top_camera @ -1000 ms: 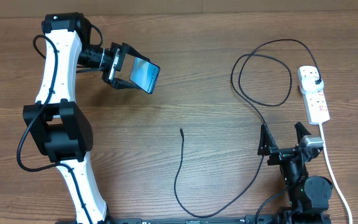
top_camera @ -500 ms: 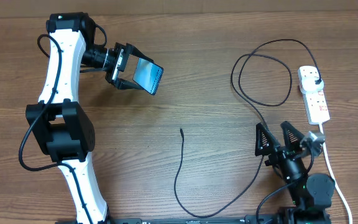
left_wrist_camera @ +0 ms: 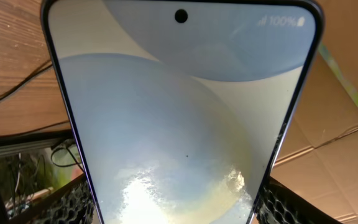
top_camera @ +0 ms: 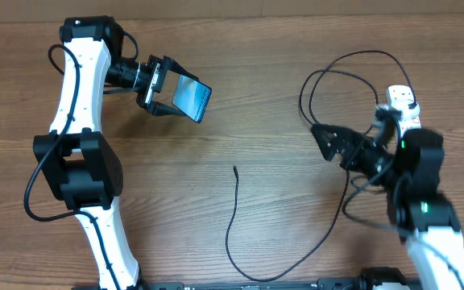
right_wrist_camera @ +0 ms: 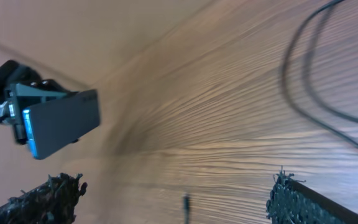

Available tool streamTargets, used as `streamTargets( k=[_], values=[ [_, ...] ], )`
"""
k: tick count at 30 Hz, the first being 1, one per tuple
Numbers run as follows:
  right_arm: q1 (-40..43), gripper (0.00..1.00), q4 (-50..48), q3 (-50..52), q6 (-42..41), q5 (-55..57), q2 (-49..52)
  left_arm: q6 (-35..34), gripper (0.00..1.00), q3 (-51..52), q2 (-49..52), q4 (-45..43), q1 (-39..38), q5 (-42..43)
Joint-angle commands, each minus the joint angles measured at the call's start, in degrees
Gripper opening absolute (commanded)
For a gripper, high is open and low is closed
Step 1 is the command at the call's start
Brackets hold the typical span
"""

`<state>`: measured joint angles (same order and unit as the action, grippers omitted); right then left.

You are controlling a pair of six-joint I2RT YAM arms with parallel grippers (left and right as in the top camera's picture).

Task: Plug charger to phone and switch on socket
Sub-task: 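Move the right gripper toward the phone held by the left gripper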

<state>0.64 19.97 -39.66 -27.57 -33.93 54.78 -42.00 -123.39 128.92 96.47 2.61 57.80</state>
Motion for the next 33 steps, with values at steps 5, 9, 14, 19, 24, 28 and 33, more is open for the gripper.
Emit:
streamTargets(
  k=[5,9,14,19,24,28,33],
  values=[
    [-0.33,1.0,-16.61,-6.16,-5.73,-35.78,22.32,-6.58,0.04,-1.64,-0.37,0.22,-1.11,-7.1],
    [-0.33,1.0,-22.73,-6.16,-9.94,-36.15,29.94,-8.63,0.04,-1.64,-0.37,-2.23,-2.99,-8.92],
    [-0.33,0.98,-22.71,-6.16,-9.9,-35.19,31.87,-14.21,0.04,-1.64,-0.37,-4.2,-4.98,-12.31],
    [-0.39,1.0,-22.16,-6.16,-9.92,-32.52,31.87,-19.93,0.04,-1.62,-0.37,-5.95,-7.63,-17.09],
    [-2.08,1.0,-20.24,-6.16,-9.94,-28.26,31.87,-24.96,0.04,-1.64,-0.35,-7.91,-10.99,-19.93],
    [-4.59,1.0,-20.17,-6.16,-10.91,-24.24,31.87,-29.66,0.04,-1.64,-0.35,-10.43,-13.9,-20.74],
    [-7.17,1.0,-21.11,-6.16,-15.3,-19.63,31.87,-34.07,0.04,-1.62,-0.35,-14.88,-17.49,-20.76]
  ],
)
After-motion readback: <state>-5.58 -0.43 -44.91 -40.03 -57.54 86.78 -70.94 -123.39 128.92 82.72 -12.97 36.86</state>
